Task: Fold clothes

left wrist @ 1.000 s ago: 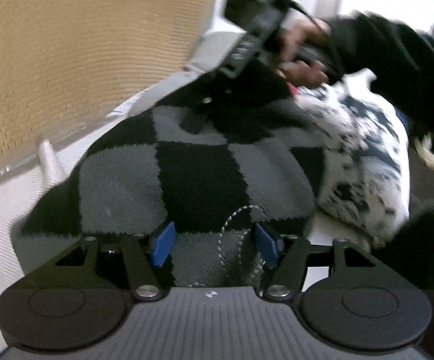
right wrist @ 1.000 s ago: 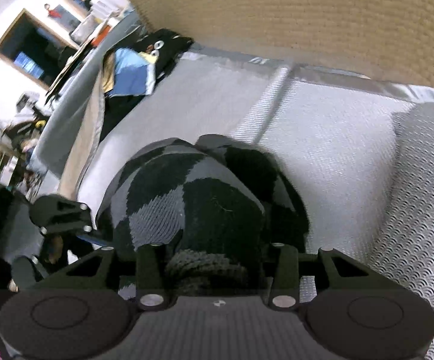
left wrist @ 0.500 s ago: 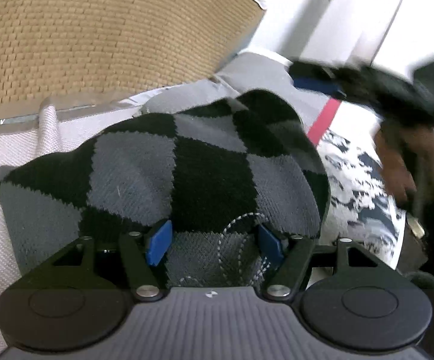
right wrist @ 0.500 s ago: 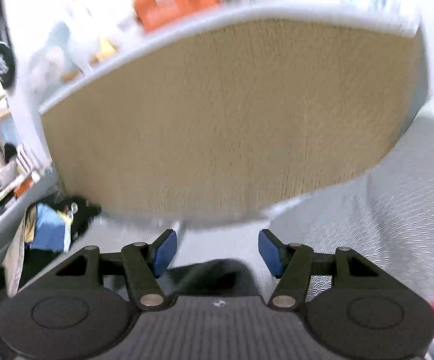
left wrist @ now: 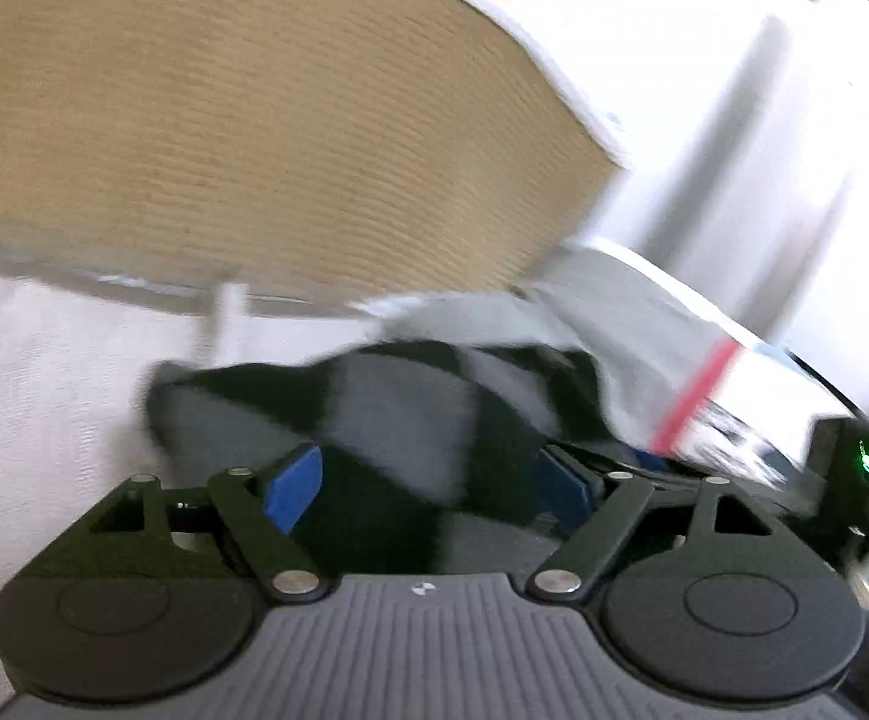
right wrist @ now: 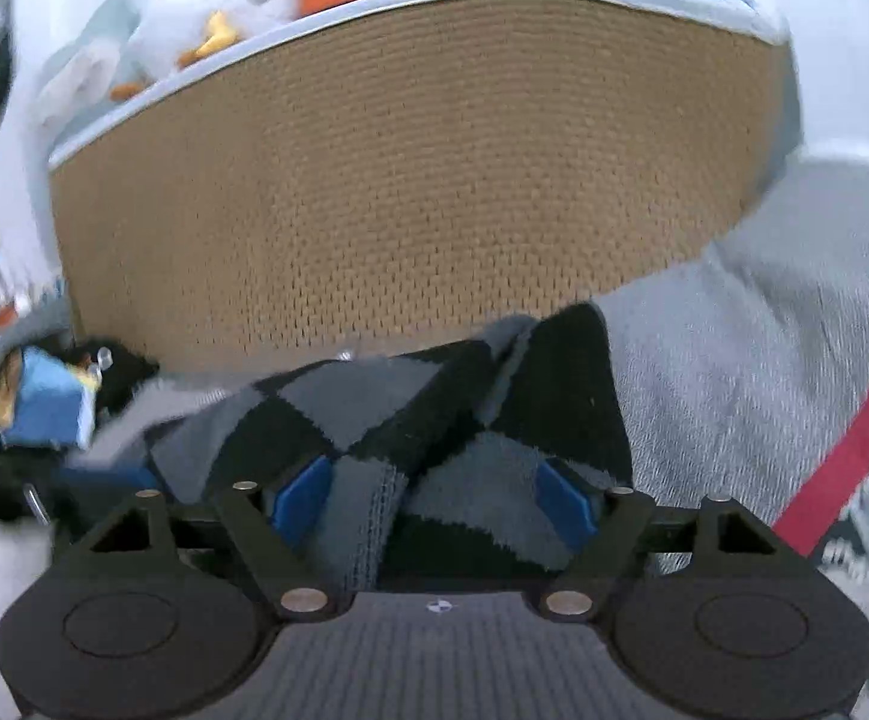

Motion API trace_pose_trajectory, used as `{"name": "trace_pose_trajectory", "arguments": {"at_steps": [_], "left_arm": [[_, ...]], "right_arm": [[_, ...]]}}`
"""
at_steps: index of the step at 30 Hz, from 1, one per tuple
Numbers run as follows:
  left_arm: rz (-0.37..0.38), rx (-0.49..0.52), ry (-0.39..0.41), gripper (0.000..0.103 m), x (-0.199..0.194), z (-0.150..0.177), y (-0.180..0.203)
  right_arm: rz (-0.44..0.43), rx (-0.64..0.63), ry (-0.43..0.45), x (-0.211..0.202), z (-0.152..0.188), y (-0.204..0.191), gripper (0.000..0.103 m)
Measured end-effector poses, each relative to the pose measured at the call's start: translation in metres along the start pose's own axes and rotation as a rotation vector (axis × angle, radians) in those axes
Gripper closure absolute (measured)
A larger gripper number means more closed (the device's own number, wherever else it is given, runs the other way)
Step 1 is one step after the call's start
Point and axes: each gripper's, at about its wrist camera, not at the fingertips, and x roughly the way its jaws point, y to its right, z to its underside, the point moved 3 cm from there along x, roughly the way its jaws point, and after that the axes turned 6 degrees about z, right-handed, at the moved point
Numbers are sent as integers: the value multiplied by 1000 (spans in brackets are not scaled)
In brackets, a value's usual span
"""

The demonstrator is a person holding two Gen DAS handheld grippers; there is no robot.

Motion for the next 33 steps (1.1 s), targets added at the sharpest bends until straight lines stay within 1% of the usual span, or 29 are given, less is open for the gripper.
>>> {"name": "trace_pose_trajectory", "arguments": {"at_steps": [2,4,6,8,9,11,14,17,18,20,22,24,26,28,30,31,33], "left_arm": [[-72,20,11,21,1,1,-6],[-105,109,-21,20,13,3,-1],[-149,202,-74,17,27,8,7],[-199,211,-130,14,41,15,9],[-201,167,-133,11,43,16,4],[-185,86,-128,9,42,17,-5],[-204,115,-127,8,41,19,-4],[-214,78,-144,4,43,19,-10],[-213,68,-155,1,46,18,-13],[-204,28,-178,0,49,16,-20],[-203,52,-174,0,45,14,-18],[-208,59,-168,0,36,14,-15],[-217,30,-155,2,20,12,-12],[-244,6,-146,2,6,11,-6],[-256,-2,-124,2,-10,9,1],[-253,3,-105,2,-20,9,6],[-248,15,-67,1,-39,9,17]], "right_arm": [[-10,18,-5,7,1,6,18],[-15,52,-16,14,0,11,16],[-13,63,-15,15,0,12,16],[0,43,-15,14,1,9,15],[7,31,-14,12,2,8,15],[22,25,-11,12,4,6,15],[39,36,2,10,11,9,15],[57,25,0,11,11,5,15],[60,19,-1,12,10,3,15],[60,22,-7,13,10,4,13],[61,32,-13,14,10,4,11],[62,38,-20,14,9,5,11],[67,28,-23,10,6,3,9],[69,4,-20,0,0,0,9],[64,2,-30,-17,-5,-4,9],[66,10,-33,-28,-7,-6,13],[94,14,11,-54,-6,-12,13]]}}
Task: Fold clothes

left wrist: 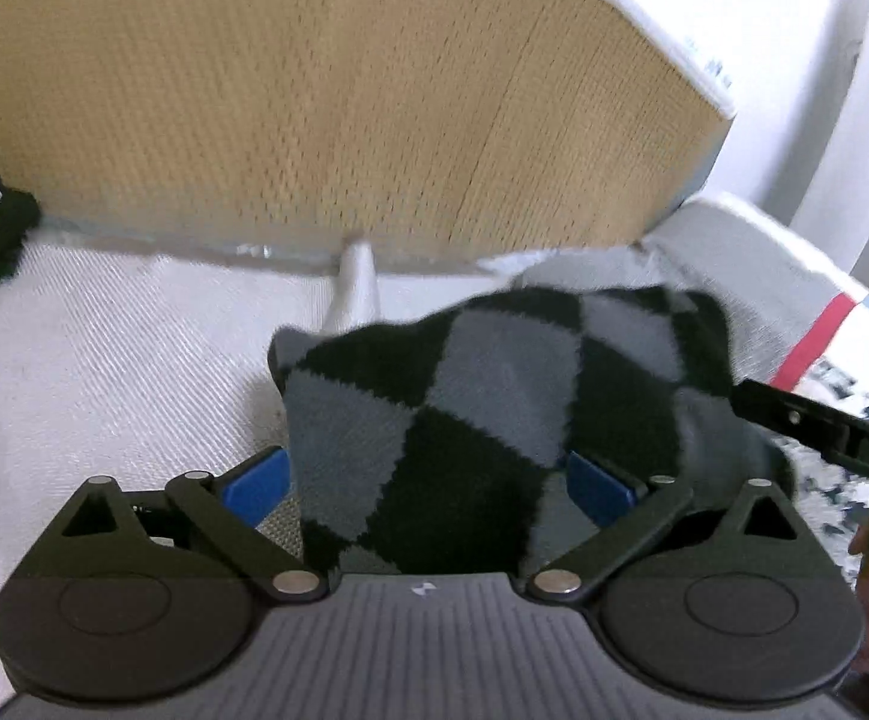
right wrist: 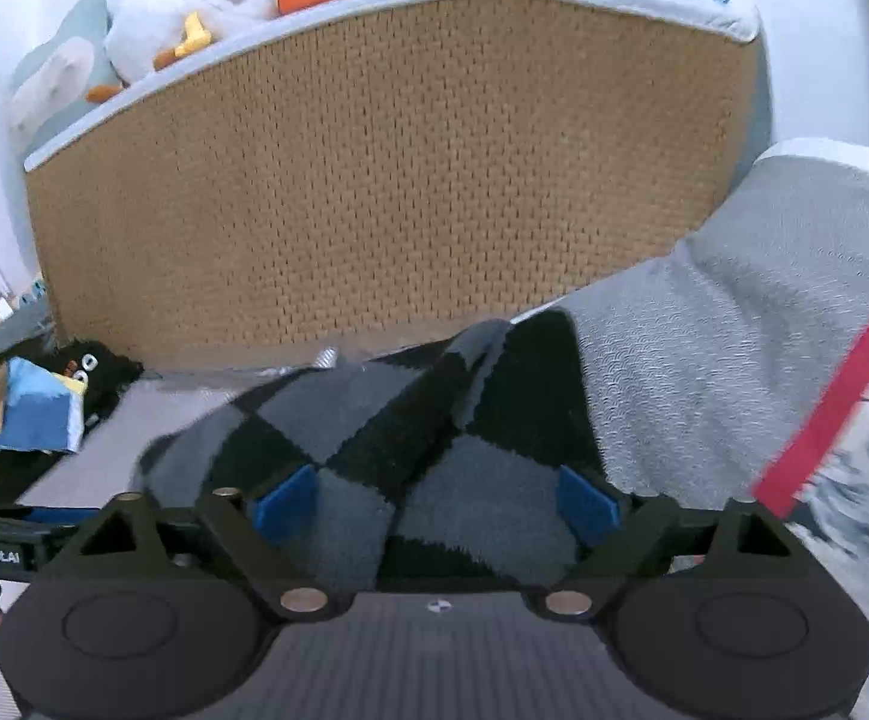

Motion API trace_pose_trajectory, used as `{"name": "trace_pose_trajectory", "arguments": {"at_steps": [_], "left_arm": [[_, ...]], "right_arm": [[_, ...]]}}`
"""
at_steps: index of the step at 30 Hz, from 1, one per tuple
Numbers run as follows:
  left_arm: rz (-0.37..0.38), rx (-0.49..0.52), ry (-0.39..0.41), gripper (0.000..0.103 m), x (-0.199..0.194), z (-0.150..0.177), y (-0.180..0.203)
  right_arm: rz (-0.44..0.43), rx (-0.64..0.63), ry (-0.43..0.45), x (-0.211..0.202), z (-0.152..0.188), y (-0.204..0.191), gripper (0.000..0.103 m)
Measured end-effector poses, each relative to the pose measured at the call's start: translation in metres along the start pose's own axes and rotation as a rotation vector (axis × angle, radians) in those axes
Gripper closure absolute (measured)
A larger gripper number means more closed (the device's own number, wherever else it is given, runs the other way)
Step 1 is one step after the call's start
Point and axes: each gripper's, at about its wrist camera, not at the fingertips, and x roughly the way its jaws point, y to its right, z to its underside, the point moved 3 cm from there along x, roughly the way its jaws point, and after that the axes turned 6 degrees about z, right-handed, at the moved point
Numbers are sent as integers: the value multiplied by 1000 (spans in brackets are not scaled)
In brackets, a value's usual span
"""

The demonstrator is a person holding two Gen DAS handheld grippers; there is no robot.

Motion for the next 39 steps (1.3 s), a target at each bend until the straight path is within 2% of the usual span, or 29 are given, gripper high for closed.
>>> {"name": "trace_pose_trajectory", "arguments": {"at_steps": [4,8,14,20,26,39], "left_arm": [[-7,16,44,0,-30,8,16],[4,24,94,0,-65,25,30],[-17,22,133,0,-104,54,48],[-31,9,135,0,-133,82,56],[-48,51,119,0,-153,105,66],[-84,56,74,0,-175,130,74]], "right_arm": [[44,-35,75,-47,7,-12,13],[80,-52,64,-80,20,-29,13],[75,-50,84,-127,52,-45,13],[153,-57,46,-158,76,-51,13],[244,-59,-9,-182,94,-53,13],[226,-79,-26,-214,117,-73,13]]}}
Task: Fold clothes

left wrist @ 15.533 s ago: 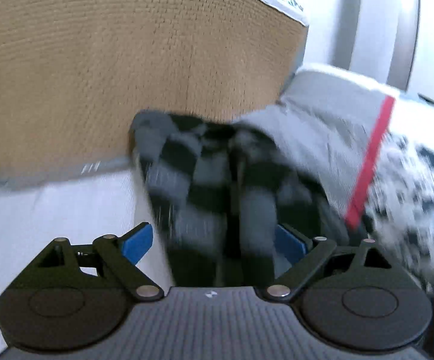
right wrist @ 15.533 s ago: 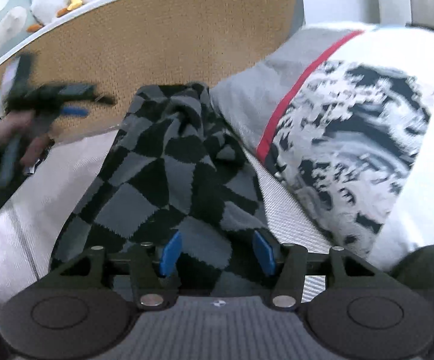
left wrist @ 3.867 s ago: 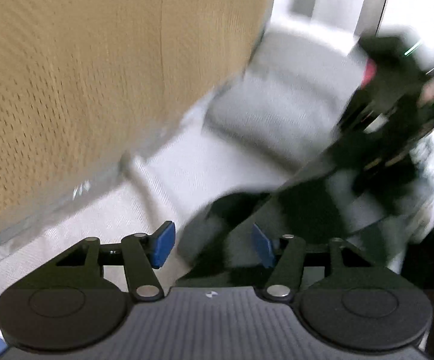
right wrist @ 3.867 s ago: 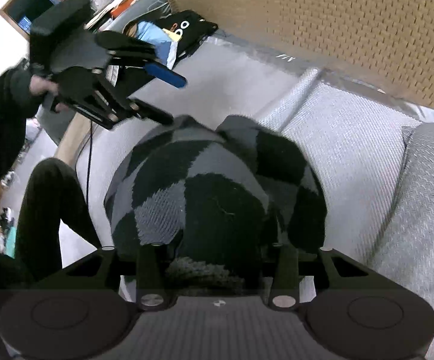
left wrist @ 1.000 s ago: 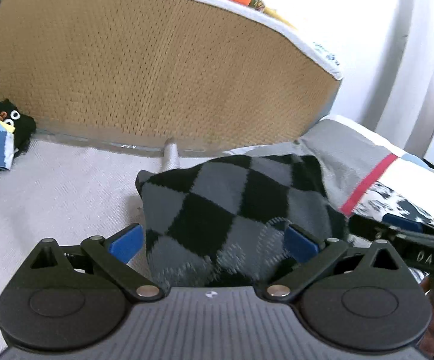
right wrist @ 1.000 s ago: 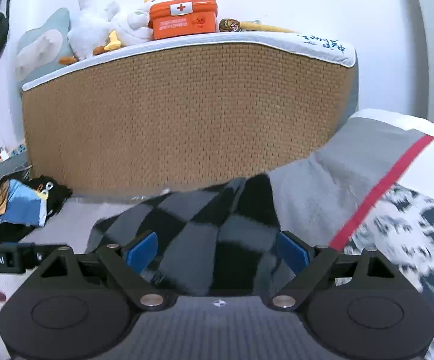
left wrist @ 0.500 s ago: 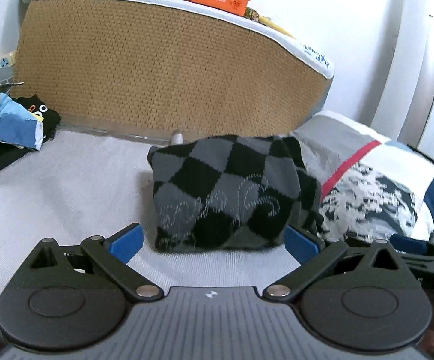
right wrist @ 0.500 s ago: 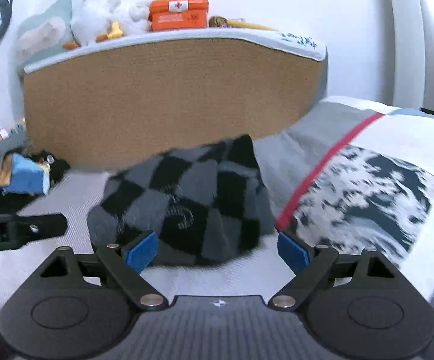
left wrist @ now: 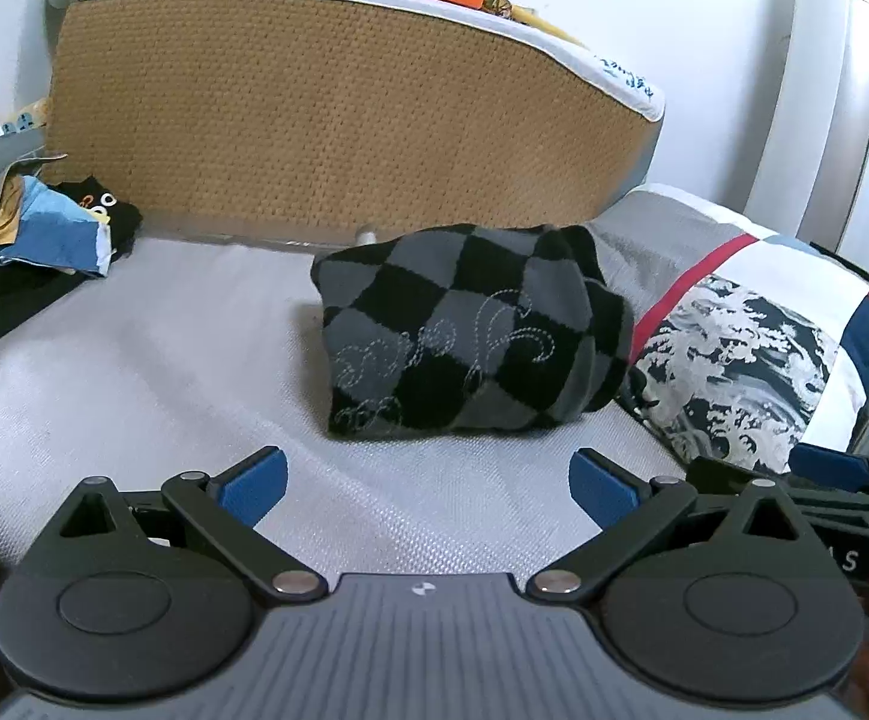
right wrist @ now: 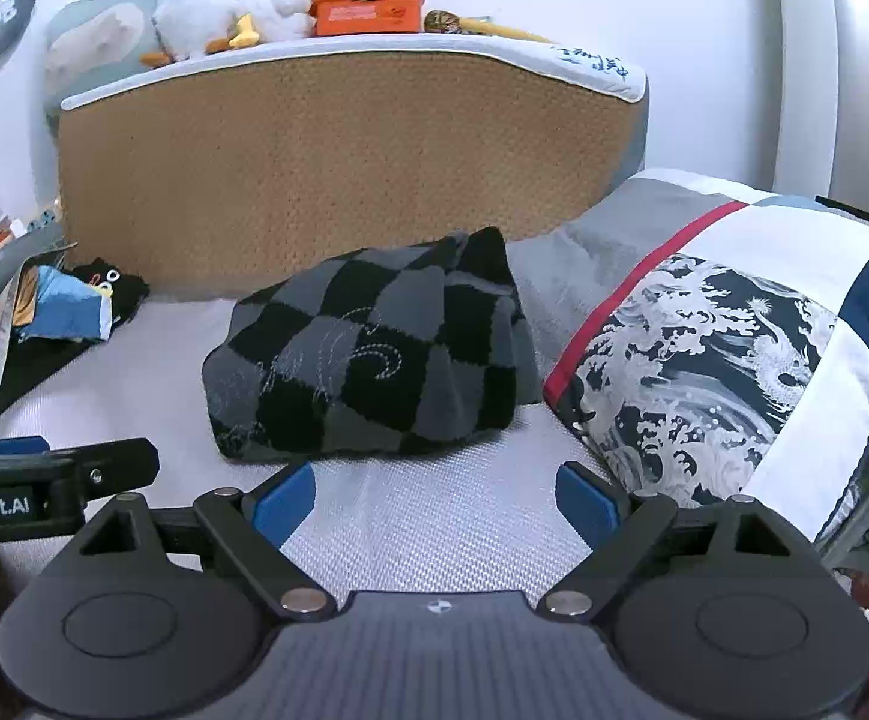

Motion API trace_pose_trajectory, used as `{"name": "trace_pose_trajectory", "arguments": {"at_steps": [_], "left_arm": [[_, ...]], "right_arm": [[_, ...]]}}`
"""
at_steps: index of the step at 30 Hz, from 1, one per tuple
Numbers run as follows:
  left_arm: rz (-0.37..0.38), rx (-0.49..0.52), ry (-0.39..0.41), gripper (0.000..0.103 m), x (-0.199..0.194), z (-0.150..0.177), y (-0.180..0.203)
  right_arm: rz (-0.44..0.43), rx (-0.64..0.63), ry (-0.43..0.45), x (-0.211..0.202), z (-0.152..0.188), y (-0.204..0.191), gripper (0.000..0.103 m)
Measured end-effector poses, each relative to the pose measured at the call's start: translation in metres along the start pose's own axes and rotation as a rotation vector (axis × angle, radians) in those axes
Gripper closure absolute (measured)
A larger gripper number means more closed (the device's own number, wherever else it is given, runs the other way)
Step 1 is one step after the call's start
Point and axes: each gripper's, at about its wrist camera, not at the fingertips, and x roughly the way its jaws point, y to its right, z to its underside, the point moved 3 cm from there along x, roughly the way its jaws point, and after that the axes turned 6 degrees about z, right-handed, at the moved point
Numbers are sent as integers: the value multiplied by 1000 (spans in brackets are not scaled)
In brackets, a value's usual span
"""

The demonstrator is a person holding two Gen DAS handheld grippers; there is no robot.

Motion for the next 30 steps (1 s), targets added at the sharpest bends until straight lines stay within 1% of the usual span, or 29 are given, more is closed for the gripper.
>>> {"name": "trace_pose_trajectory", "arguments": {"at_steps": [3,11,15,17,21,22,28,30], "left_arm": [[-10,-6,-3,0,-4,4,-1],[-24,-13,-22,0,-11,15,2],[-85,-11,-49,0,-6,20,4],[-101,-6,-65,0,-3,22,6],[-81,-49,-82,0,-3,27,4],[-88,-66,-79,0,-3,28,3],[-116,-34,-90,0,-4,30,6],[-116,-40,-93,0,-4,31,5]], "right_arm": [[-9,-3,-6,-2,4,-2,13],[-3,-6,-4,-10,11,-4,13],[-10,-17,-2,-12,14,-6,13],[-10,-20,0,-13,17,-6,13],[0,-32,-8,-10,22,-4,13],[1,-33,-13,-9,23,-4,13],[17,-33,-13,-7,24,-1,13],[21,-38,-7,-7,24,-1,13]]}}
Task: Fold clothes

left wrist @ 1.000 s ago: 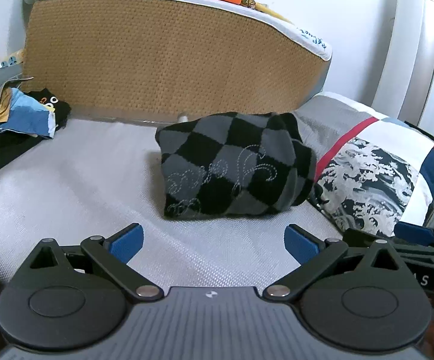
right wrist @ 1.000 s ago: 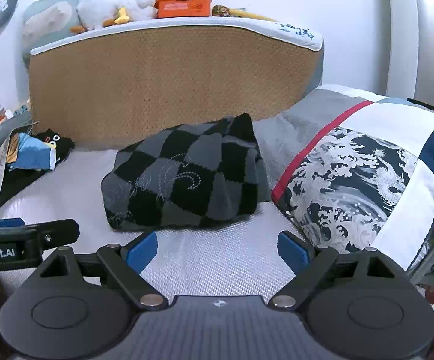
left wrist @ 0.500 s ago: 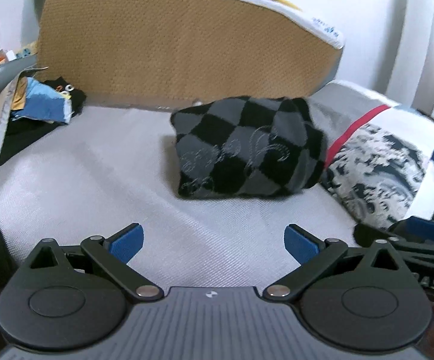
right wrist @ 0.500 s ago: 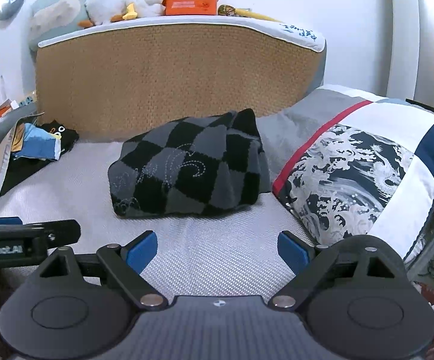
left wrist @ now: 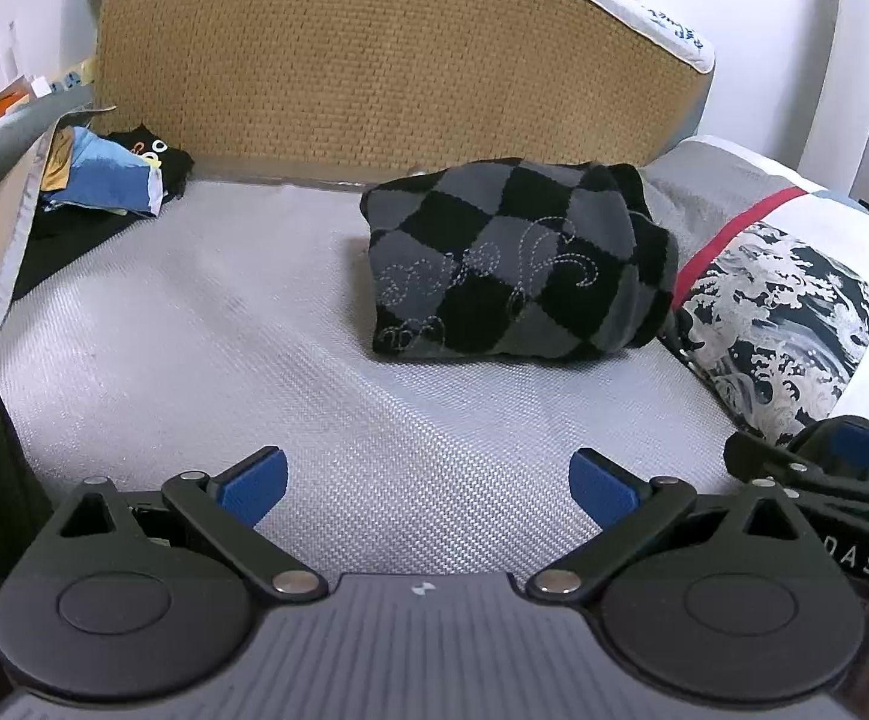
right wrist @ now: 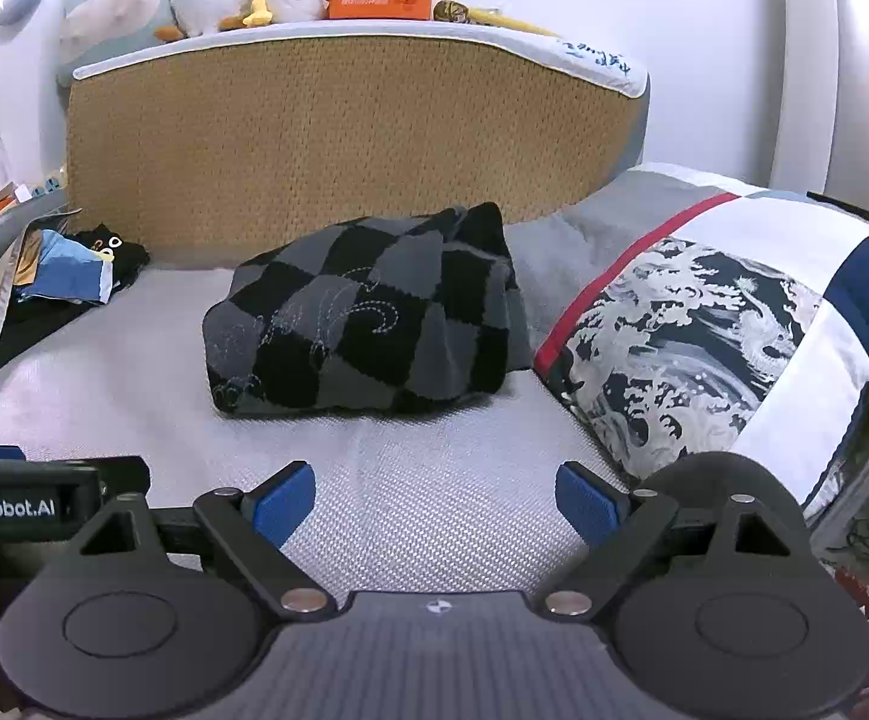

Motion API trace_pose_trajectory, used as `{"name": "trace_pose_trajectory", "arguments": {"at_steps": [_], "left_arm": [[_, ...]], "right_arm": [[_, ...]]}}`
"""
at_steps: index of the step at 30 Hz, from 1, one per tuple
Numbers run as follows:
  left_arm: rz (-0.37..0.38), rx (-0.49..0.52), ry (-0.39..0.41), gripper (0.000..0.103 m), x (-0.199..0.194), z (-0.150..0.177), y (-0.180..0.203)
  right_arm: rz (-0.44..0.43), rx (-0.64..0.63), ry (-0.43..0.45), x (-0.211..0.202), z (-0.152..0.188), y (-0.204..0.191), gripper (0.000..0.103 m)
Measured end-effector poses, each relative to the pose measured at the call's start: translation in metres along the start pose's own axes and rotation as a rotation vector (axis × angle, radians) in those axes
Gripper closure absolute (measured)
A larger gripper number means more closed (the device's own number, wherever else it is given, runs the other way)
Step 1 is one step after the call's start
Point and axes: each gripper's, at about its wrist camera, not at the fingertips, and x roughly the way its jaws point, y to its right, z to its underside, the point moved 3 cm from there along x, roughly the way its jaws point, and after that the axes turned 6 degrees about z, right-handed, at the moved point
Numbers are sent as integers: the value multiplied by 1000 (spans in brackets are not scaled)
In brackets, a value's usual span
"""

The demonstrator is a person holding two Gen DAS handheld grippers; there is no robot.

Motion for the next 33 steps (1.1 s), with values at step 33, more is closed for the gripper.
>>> {"name": "trace_pose_trajectory", "arguments": {"at_steps": [33], "left_arm": [[-33,8,-26,0,4,5,3]], "right_arm": [[21,-47,-6,7,4,-3,13]]}}
